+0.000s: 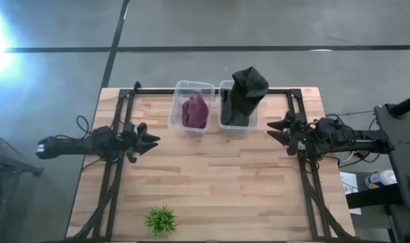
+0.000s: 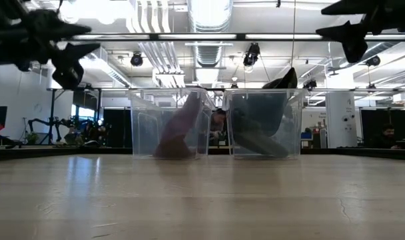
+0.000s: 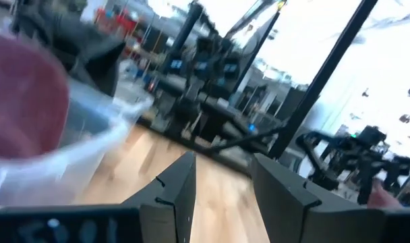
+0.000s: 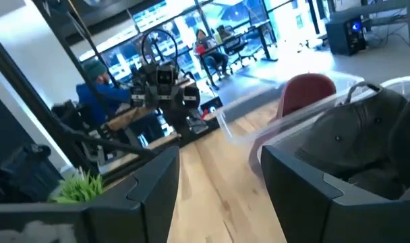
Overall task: Pick & Place hat
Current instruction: Return to Home Position
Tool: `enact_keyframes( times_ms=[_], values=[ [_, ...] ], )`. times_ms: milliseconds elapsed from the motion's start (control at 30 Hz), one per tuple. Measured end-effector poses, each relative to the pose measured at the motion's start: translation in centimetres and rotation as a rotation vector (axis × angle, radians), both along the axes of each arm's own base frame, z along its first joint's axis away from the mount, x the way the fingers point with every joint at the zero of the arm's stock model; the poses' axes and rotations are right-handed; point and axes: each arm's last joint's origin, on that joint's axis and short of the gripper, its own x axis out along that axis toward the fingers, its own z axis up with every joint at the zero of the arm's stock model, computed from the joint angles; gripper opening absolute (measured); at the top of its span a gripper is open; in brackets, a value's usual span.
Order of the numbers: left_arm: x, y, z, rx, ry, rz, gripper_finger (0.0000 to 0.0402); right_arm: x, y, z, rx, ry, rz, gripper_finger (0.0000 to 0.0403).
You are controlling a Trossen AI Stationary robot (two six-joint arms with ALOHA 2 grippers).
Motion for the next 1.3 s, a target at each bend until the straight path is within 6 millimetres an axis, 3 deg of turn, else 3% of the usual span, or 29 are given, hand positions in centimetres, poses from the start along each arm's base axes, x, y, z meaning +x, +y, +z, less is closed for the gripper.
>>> enact_keyframes(
  times_ms=[67,633,933,1300],
  values=[
    [0.0,0.0,-0.8,-0.015,0.025,-0.001,0.0138,0.1,0.0,-0.5,-0.001,0.014,0.002,0.0205],
    [-0.1,0.0,-0.9,-0.131,0.028,-0.027,0.0138,0.9,0.0,-4.6,-0.003,0.139,0.001,0.0205],
    [-0.3,0.1,-1.4,0.462,0.074,0.064,0.0138,1.1,0.0,-7.0,-0.005,0.208,0.001,0.0205],
    [-0.7,0.1,-1.5,0.48,0.069,0.067,0.0138,1.1,0.0,-9.3,-0.006,0.275,0.002,0.0205]
  ],
)
